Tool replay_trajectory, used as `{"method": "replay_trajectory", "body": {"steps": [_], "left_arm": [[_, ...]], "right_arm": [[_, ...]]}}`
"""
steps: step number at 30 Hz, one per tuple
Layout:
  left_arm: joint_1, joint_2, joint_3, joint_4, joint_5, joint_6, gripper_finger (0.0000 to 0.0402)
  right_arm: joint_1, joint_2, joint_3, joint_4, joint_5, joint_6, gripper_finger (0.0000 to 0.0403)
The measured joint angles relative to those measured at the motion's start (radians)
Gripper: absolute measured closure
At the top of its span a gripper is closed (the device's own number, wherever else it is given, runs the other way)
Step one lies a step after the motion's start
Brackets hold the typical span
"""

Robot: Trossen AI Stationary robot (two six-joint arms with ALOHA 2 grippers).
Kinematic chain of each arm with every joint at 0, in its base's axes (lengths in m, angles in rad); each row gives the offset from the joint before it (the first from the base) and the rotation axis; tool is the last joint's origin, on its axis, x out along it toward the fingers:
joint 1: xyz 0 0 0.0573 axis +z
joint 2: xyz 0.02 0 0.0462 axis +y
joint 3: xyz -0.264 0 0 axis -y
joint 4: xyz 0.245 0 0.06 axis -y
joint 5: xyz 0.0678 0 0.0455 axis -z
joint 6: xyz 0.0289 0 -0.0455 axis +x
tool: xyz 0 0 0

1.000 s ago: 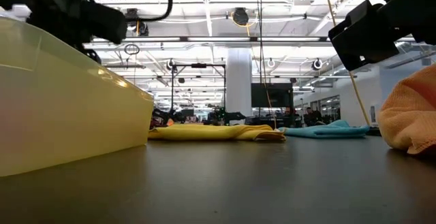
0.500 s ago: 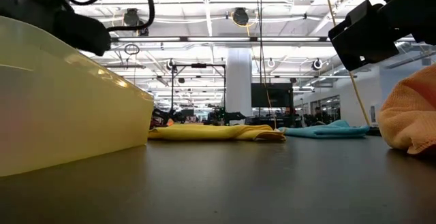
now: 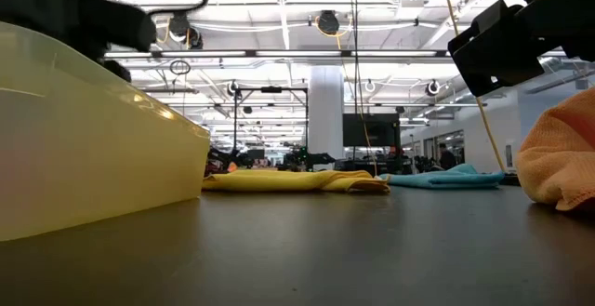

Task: Fold microfiber towels
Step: Put the pink microfiber towel into the yellow bin, then adjust the yellow bin on the table

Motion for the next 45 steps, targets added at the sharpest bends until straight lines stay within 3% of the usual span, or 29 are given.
{"method": "replay_trajectory", "body": {"steps": [9,18,30,35,40,45], "left_arm": [[-0.085,0.031,-0.006,0.147,0.092,-0.016,0.0399],[-0.084,0.160,-0.012,0.113,-0.023,0.014,0.0399],[-0.121,0.143,0.078,-0.007,-0.025,-0.075,0.0397],[-0.162,0.142,0.112,0.122,-0.010,-0.140,0.0384],[-0.232,0.143,0.113,0.322,0.016,-0.139,0.0397],[-0.301,0.143,0.113,0.458,-0.052,-0.125,0.0389]], "right_arm": [[0.000,0.000,0.000,0.000,0.000,0.000,0.0229],[0.000,0.000,0.000,0.000,0.000,0.000,0.0229],[0.000,0.000,0.000,0.001,0.000,0.000,0.0229],[0.000,0.000,0.000,0.000,0.000,0.000,0.0229],[0.000,0.000,0.000,0.000,0.000,0.000,0.0229],[0.000,0.000,0.000,0.000,0.000,0.000,0.0229]]}}
